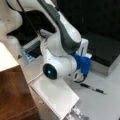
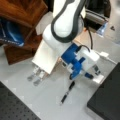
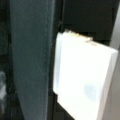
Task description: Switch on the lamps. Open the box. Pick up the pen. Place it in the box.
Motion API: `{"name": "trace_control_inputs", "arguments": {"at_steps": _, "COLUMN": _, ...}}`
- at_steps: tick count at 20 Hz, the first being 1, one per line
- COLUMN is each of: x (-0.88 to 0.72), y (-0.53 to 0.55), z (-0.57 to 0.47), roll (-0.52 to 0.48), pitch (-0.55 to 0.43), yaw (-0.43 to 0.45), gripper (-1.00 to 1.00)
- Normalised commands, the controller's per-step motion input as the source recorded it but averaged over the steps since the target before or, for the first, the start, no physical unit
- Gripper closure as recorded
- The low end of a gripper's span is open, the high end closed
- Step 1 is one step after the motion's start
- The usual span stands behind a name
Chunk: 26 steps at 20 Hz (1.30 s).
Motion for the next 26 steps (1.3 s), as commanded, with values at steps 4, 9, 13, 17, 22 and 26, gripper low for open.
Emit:
{"name": "trace_control_inputs", "arguments": {"at_steps": 4, "x": -0.01, "y": 0.04, "z": 0.06, "roll": 0.041, "pitch": -0.028, "yaw": -0.084, "gripper": -1.0}}
{"name": "trace_control_inputs", "arguments": {"at_steps": 9, "x": 0.03, "y": 0.12, "z": 0.04, "roll": 0.072, "pitch": -0.037, "yaw": -0.103, "gripper": -1.0}}
{"name": "trace_control_inputs", "arguments": {"at_steps": 13, "x": 0.07, "y": 0.17, "z": 0.01, "roll": 0.075, "pitch": -0.043, "yaw": -0.13, "gripper": -1.0}}
{"name": "trace_control_inputs", "arguments": {"at_steps": 17, "x": 0.08, "y": 0.16, "z": -0.01, "roll": 0.049, "pitch": -0.04, "yaw": -0.148, "gripper": -1.0}}
{"name": "trace_control_inputs", "arguments": {"at_steps": 22, "x": 0.03, "y": 0.08, "z": -0.03, "roll": 0.018, "pitch": -0.036, "yaw": -0.124, "gripper": -1.0}}
{"name": "trace_control_inputs", "arguments": {"at_steps": 26, "x": 0.02, "y": 0.04, "z": -0.03, "roll": 0.007, "pitch": -0.029, "yaw": -0.119, "gripper": 1.0}}
